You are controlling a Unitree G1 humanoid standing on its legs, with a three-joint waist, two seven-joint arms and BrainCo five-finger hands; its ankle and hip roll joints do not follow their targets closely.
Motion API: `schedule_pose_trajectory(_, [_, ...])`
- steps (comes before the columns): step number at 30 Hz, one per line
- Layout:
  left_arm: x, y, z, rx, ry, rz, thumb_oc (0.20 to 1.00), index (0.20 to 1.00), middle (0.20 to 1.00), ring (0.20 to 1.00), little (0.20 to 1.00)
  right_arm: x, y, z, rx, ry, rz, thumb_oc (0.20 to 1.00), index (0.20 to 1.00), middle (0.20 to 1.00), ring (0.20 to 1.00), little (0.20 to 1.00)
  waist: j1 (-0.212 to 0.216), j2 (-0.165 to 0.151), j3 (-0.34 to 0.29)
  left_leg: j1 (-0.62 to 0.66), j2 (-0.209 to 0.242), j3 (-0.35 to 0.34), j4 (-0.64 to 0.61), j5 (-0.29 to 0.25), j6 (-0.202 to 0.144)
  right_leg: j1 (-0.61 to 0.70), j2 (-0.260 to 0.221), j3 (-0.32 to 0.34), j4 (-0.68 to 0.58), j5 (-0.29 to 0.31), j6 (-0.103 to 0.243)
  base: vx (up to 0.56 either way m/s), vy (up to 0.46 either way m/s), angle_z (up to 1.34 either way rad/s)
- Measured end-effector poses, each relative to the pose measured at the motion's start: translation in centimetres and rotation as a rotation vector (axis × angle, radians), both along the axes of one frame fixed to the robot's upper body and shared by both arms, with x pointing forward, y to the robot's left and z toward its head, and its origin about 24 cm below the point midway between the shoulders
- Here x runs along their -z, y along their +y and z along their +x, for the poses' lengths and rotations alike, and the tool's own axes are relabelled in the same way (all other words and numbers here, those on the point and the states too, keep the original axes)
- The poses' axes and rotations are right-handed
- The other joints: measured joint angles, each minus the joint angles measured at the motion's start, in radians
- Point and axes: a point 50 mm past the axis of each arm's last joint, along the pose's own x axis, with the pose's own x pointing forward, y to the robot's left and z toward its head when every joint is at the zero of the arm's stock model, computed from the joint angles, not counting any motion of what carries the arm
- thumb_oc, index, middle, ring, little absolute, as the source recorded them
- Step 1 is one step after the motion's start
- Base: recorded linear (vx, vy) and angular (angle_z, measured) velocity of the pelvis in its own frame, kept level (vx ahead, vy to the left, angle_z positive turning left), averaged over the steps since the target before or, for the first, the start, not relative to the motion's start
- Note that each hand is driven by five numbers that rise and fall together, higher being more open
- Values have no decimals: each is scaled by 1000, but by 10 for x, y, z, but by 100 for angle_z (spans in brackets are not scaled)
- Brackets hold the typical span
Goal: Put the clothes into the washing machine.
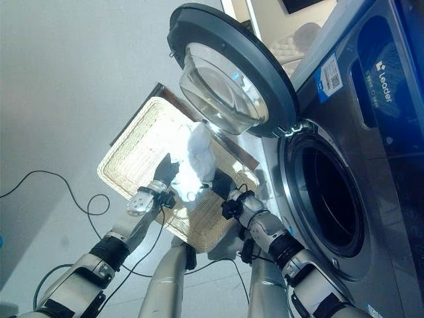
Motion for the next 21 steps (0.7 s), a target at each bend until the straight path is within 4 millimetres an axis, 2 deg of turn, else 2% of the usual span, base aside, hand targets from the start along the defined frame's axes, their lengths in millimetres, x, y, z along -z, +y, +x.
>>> schedule_pose_trajectory(7, [2,-3,0,66,8,38,200,200,200,200,200,10,-4,-7,-48,86,142,1000,1000,1000,1000,1000,0,0,0,-3,0,0,0,-1,-1,-2,0,0,0,0,0,0,0,0])
schedule_pose_trajectory(16, [3,-5,1,83,14,68,200,200,200,200,200,15,-6,-9,-44,107,175,1000,1000,1000,1000,1000,-1,-2,1,-5,-1,0,0,-2,-2,-5,-3,0,0,-1,1,0,0,0])
schedule_pose_trajectory(17, [2,-6,2,86,5,91,200,200,200,200,200,15,-6,-9,-44,108,175,956,956,956,956,956,-1,-2,1,-5,-1,0,0,-2,-2,-5,-3,0,0,-1,1,0,0,0])
schedule_pose_trajectory(19, [0,-6,2,88,-2,108,200,200,200,200,200,14,-6,-9,-42,105,177,611,611,611,611,611,-1,-2,1,-5,-1,0,0,-2,-1,-5,-5,0,0,-1,1,0,0,0])
schedule_pose_trajectory(20, [0,-6,2,89,-7,117,200,200,200,200,200,14,-6,-8,-41,105,177,200,200,200,200,200,-1,-2,1,-5,-1,0,0,-2,-1,-5,-6,0,0,-1,1,0,0,0])
schedule_pose_trajectory(21, [-1,-7,2,90,-12,126,200,200,200,200,200,14,-6,-8,-41,106,177,200,200,200,200,200,-1,-4,2,-5,-1,0,0,-2,-1,-5,-5,0,0,-1,1,0,0,0])
